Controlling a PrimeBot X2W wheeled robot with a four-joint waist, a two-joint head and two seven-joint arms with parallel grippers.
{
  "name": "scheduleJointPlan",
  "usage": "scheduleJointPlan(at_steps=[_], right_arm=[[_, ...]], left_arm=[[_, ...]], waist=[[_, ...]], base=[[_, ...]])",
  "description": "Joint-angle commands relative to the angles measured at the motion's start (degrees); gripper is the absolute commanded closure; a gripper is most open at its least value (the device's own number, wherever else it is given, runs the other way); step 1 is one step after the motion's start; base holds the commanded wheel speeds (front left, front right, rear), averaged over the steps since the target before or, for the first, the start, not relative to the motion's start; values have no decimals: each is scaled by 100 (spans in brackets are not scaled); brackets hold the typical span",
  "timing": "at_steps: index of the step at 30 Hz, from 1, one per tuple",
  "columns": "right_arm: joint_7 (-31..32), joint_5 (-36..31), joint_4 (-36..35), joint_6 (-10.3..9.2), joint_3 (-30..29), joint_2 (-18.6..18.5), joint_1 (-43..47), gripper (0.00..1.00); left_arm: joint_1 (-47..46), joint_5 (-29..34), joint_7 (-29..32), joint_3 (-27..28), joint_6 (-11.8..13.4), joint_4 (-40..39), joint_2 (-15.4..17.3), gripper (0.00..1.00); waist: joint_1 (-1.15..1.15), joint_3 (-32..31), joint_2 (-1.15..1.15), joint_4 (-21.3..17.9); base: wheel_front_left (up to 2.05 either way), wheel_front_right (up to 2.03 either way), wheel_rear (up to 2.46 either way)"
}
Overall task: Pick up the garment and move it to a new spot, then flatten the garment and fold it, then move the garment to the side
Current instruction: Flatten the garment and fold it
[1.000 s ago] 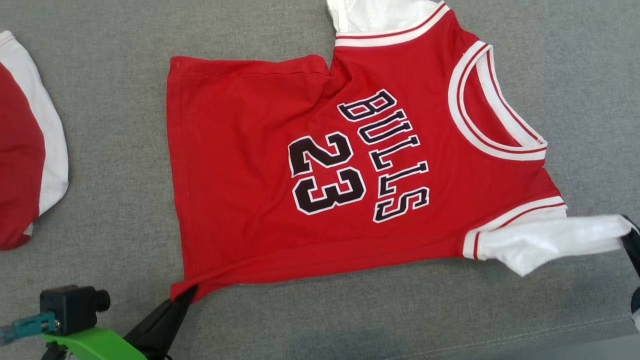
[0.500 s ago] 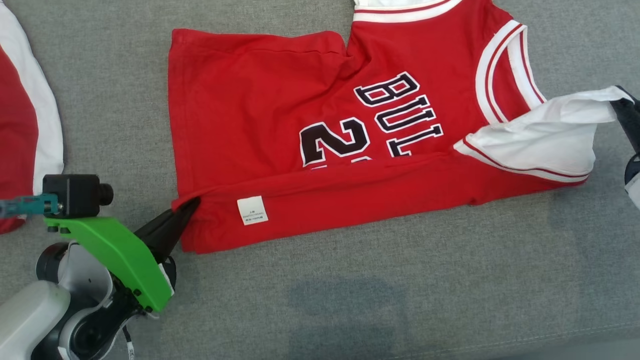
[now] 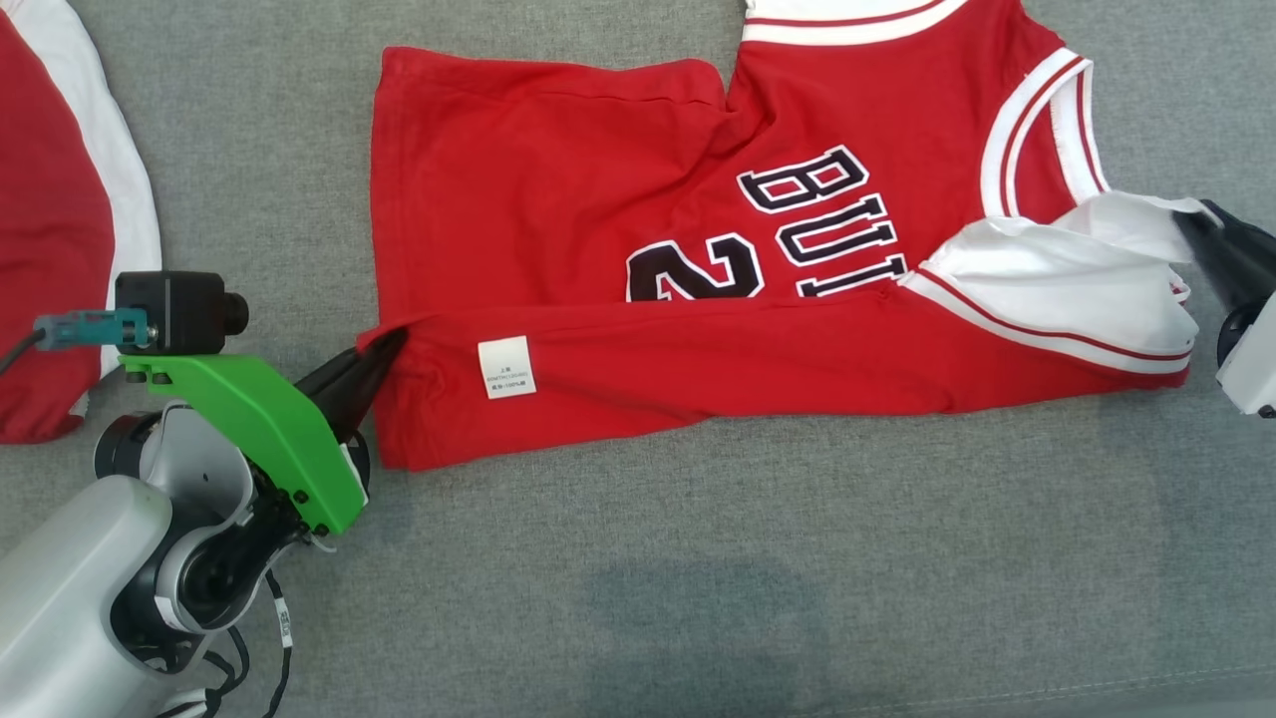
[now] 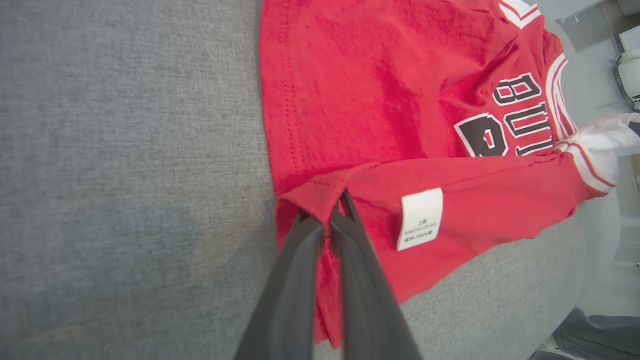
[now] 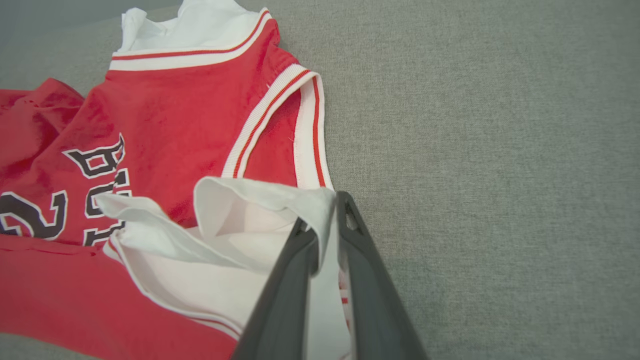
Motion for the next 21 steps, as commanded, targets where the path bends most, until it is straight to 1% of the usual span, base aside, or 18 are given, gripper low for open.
scheduleJointPlan(at_steps=[1, 2, 5, 9, 13, 15, 18, 21], right_arm=[[47, -8, -19, 0, 0, -20, -74, 0], [85, -24, -42, 0, 3, -45, -77, 0], [118, -16, -144, 0, -31, -94, -101, 0], [182, 120, -359, 0, -153, -173, -33, 0], [508, 379, -619, 0, -305, -242, 339, 0], [748, 486, -656, 1, -339, -257, 623, 0], [885, 406, -597, 1, -417, -317, 988, 0], [775, 218, -456, 1, -454, -251, 1251, 0]], left_arm=[[-107, 33, 7, -3, -21, 64, -22, 31], [-141, 95, 37, -47, -74, 99, -23, 0], [-188, 115, 100, -93, -168, 177, 6, 0], [-51, 73, 75, -32, -181, 105, 179, 0], [296, 201, -258, 113, 32, -204, 482, 0], [617, 115, -435, 155, 152, -516, 565, 0], [1047, 47, -647, 175, 299, -862, 727, 0], [1310, -97, -781, 183, 349, -995, 605, 0]], waist=[[0, -41, 0, -22], [0, -62, 0, -29], [0, -153, 0, -76], [0, -327, 0, -146], [0, -473, 0, -224], [0, -472, 0, -255], [0, -390, 0, -222], [0, -279, 0, -105]], base=[[0, 0, 0], [0, 0, 0], [0, 0, 0], [0, 0, 0], [0, 0, 0], [0, 0, 0], [0, 0, 0], [0, 0, 0]])
